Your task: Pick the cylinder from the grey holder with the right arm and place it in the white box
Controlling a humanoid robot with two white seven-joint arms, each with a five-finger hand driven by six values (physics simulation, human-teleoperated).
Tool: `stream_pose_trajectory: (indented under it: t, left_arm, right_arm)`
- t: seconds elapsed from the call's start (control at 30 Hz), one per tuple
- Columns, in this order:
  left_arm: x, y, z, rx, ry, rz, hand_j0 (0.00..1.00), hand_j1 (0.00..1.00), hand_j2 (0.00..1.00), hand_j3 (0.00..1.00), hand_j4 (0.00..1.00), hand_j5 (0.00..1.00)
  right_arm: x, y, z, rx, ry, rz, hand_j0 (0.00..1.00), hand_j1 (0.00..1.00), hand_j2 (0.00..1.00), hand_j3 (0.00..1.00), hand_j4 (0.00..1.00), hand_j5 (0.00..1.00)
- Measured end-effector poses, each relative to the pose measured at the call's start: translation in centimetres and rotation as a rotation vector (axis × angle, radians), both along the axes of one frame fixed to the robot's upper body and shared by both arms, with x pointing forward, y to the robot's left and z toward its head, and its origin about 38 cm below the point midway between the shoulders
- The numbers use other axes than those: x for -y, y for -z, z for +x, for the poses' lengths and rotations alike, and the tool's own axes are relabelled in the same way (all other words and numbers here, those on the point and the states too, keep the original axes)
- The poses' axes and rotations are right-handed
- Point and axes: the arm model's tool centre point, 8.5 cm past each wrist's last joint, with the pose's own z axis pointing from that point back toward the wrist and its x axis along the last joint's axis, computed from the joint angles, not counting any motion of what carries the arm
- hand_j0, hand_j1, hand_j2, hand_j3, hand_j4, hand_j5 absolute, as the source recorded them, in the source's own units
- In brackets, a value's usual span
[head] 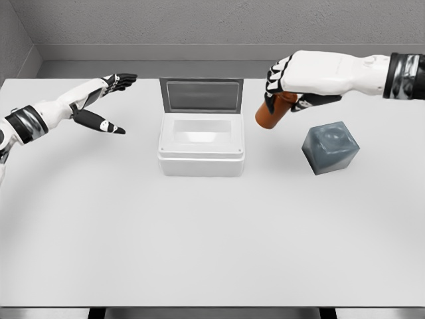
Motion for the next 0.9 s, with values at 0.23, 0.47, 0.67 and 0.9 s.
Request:
stream_pose_trajectory:
  t: [0.23,0.47,0.67,0.9]
  left_arm:
    - [-0.1,0.0,0.0,0.0,-0.001,0.001,1.0,1.0,1.0,1.0,1.0,1.0]
    - [-0.1,0.0,0.0,0.001,-0.001,0.001,1.0,1.0,1.0,1.0,1.0,1.0]
    - [-0.1,0.0,0.0,0.001,-0.001,0.002,1.0,1.0,1.0,1.0,1.0,1.0]
    - [-0.2,-0.1,0.0,0.001,-0.002,0.003,1.0,1.0,1.0,1.0,1.0,1.0]
  right_arm:
    - [-1.2,0.4,0.4,-0.011,-0.017,0.02,0.39,0.39,0.39,0.39,0.39,0.39]
    - [-1.5,0.8,0.7,-0.023,-0.016,0.027,0.4,0.4,0.4,0.4,0.4,0.4]
    - [-2.6,1.1,1.1,-0.033,-0.028,0.048,0.4,0.4,0.4,0.4,0.4,0.4]
    - [-3.0,2.0,1.9,-0.058,-0.017,0.063,0.4,0.4,0.4,0.4,0.4,0.4]
